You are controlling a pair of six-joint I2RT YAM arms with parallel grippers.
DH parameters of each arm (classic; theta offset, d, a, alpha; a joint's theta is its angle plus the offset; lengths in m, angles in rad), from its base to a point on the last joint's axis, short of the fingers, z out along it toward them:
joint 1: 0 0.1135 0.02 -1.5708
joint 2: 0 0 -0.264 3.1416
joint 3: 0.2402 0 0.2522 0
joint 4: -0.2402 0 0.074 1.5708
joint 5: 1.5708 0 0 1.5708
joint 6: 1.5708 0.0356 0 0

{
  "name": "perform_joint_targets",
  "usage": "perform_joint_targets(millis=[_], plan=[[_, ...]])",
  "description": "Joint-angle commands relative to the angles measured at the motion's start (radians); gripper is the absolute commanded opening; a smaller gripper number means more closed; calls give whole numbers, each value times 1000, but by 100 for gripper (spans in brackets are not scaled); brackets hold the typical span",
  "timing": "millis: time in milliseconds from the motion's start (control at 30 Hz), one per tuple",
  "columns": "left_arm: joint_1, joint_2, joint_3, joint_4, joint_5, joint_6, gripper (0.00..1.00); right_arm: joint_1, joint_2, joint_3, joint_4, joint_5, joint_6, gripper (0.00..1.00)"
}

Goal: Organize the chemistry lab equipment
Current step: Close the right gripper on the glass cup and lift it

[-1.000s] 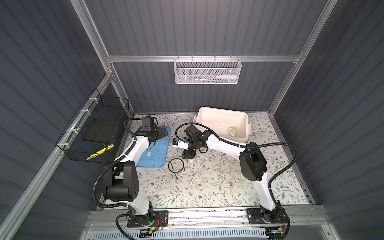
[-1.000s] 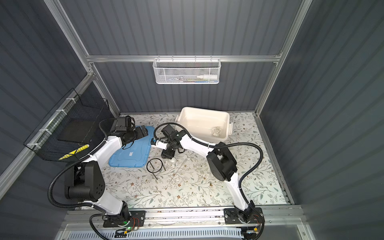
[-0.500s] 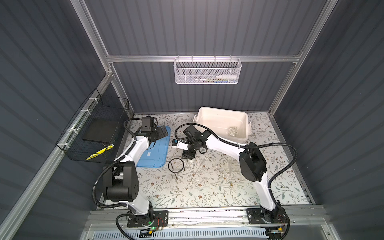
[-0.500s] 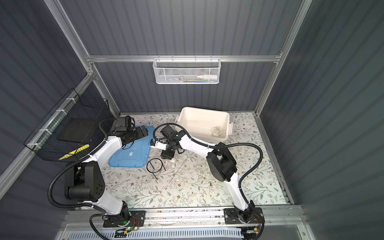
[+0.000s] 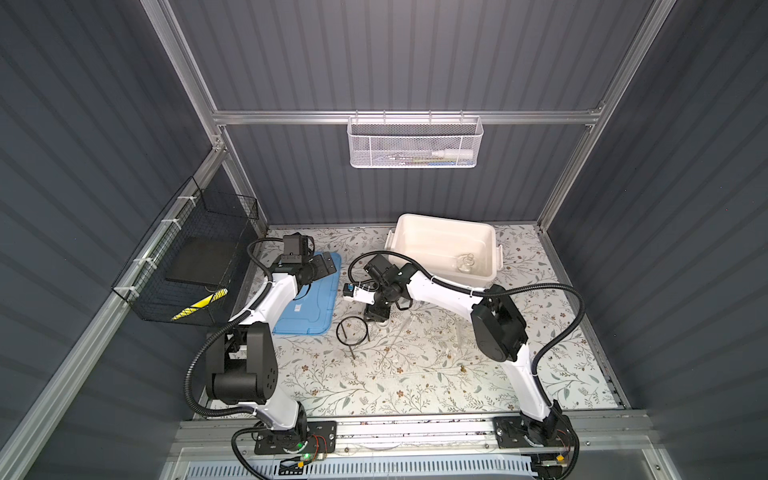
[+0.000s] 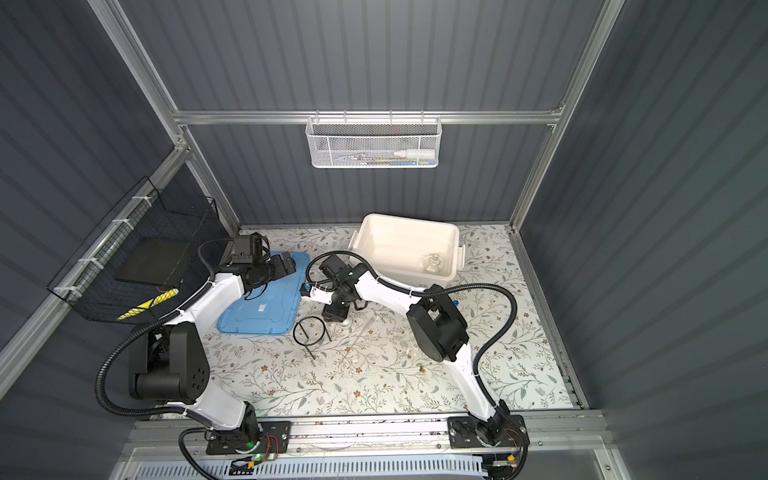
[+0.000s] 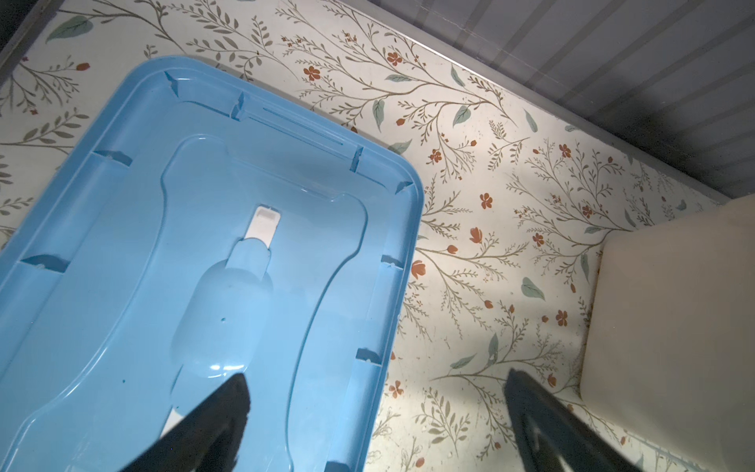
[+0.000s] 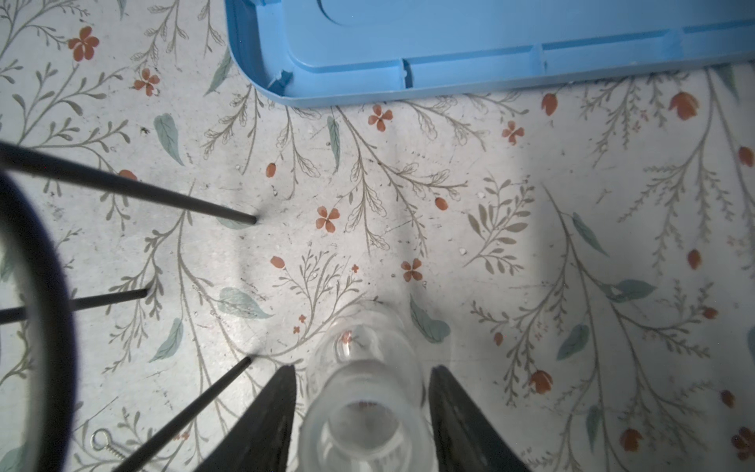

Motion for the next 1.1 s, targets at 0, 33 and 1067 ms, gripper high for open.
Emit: perform_joint_targets(millis=[0,33,1067], plan=[[6,-38,-15,0,16,-13,100,5,3,31,-24,1,6,51],[6,-39,-14,0,16,-15,100,5,3,32,-24,2,7,51],[5,-42,-30,10,29,-23,100,7,-28,33,-1,43,40,30]])
